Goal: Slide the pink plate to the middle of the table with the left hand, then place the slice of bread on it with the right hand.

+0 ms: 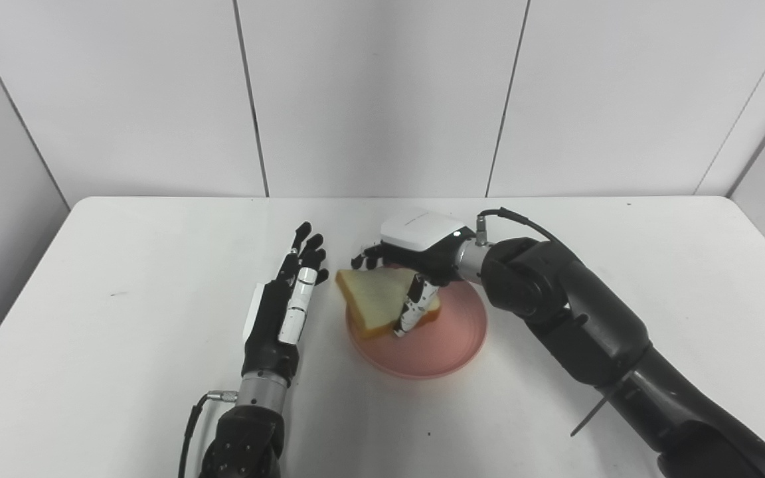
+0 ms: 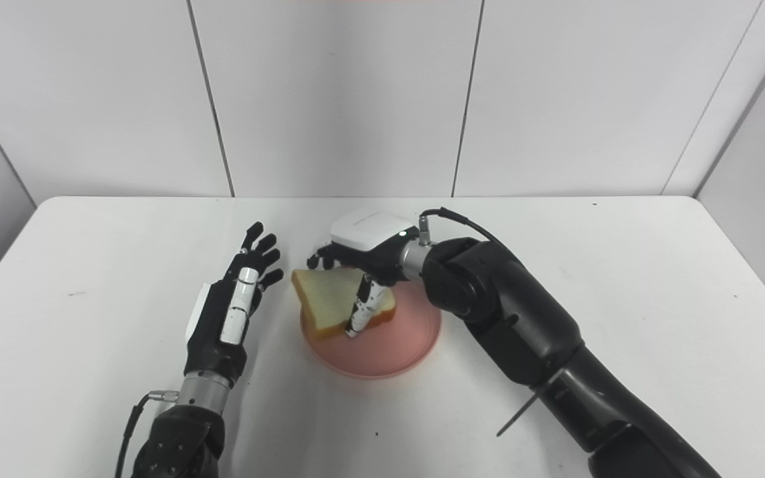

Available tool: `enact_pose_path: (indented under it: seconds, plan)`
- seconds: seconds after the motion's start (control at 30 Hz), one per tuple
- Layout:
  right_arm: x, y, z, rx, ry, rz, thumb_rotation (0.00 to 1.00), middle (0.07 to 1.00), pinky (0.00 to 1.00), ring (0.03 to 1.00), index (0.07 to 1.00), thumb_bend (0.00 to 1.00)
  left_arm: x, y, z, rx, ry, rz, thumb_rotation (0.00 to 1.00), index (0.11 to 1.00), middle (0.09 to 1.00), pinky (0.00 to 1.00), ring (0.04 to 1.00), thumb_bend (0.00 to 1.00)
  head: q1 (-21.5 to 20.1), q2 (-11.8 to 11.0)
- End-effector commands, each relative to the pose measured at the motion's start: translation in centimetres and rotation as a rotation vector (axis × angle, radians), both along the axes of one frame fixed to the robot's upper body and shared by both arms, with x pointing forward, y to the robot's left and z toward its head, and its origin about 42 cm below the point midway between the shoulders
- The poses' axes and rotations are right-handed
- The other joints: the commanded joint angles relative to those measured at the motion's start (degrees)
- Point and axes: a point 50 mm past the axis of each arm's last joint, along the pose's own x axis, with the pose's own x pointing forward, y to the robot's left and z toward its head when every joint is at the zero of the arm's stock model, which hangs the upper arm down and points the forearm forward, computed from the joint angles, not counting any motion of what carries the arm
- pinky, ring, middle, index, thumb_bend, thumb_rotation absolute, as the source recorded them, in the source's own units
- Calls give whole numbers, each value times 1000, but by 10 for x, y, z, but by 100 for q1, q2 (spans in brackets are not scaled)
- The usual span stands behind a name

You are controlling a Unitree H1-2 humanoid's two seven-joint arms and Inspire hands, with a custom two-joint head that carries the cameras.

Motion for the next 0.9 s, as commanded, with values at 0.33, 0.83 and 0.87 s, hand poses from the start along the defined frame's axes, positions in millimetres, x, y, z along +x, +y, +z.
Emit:
enact_pose_path:
  seconds: [0.33, 0.83, 0.87]
  plan:
    - [-10, -1, 34, -10, -45, 15, 222, 820, 632, 753, 842, 974, 6, -4, 23, -3, -96, -10, 920, 934, 933, 850, 915, 688, -27, 42]
    - [-16, -21, 45, -55, -42, -67, 225, 862, 670, 818, 862, 985, 5, 0, 21, 10, -88, -3, 940, 934, 932, 852, 908, 712, -109, -16]
    - [-17, -23, 47, -50, -43, -86, 227, 863, 673, 820, 863, 986, 5, 1, 20, 11, -89, -2, 940, 934, 932, 852, 908, 713, -109, -65]
